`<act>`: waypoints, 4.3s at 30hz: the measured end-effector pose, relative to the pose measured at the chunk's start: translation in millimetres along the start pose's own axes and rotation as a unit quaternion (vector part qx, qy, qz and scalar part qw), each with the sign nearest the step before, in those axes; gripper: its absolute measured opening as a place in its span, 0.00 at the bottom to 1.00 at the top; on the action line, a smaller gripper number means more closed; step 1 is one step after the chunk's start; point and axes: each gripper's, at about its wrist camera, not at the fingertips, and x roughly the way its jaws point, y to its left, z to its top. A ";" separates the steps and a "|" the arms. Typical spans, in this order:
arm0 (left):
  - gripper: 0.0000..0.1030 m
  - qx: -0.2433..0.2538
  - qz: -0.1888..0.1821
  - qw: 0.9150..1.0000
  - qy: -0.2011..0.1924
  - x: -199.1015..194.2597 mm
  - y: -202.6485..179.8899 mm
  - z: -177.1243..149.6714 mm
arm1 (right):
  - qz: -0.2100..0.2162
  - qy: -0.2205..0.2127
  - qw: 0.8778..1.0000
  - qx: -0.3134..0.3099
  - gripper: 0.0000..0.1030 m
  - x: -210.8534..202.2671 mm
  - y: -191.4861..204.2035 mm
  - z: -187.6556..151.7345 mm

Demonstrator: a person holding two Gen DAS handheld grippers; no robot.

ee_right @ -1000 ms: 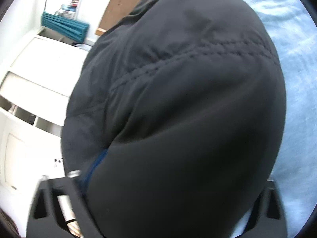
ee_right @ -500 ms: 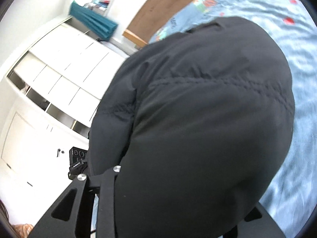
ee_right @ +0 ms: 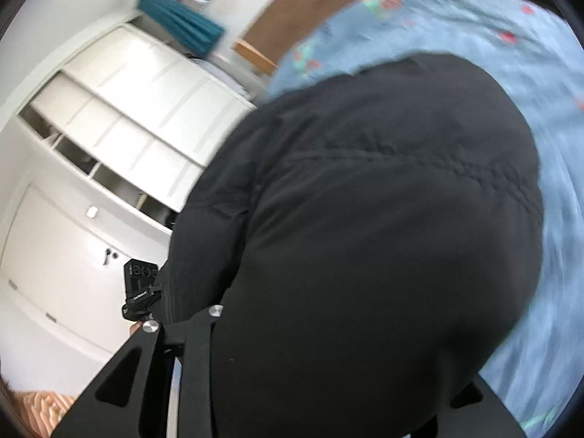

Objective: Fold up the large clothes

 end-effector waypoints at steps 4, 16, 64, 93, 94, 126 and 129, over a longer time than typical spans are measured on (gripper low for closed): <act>0.48 -0.013 0.053 0.998 -0.005 -12.9 7.2 0.1 | -0.061 0.005 0.997 0.039 0.58 -5.3 -17.7 -13.1; 0.53 -0.001 0.150 0.986 -0.071 -109.4 -26.1 -44.2 | -0.121 -0.066 0.989 0.053 0.73 -112.4 1.4 -75.2; 0.87 0.196 0.299 0.919 -0.167 -9.6 -160.7 -35.1 | -0.236 -0.113 0.940 -0.221 0.73 -54.1 167.6 -81.3; 0.96 0.129 0.344 0.923 -0.110 120.2 -56.1 104.1 | -0.307 -0.069 0.921 -0.231 0.73 137.9 71.7 75.7; 0.96 0.127 0.351 0.921 -0.111 119.0 -52.1 106.7 | -0.312 -0.072 0.923 -0.213 0.73 130.9 56.7 83.8; 0.96 0.129 0.323 0.930 -0.123 138.4 -63.9 109.5 | -0.301 -0.101 0.932 -0.173 0.73 112.9 39.3 66.3; 0.96 0.129 0.332 0.928 -0.108 158.9 -61.3 135.4 | -0.304 -0.091 0.934 -0.163 0.73 129.5 28.3 96.0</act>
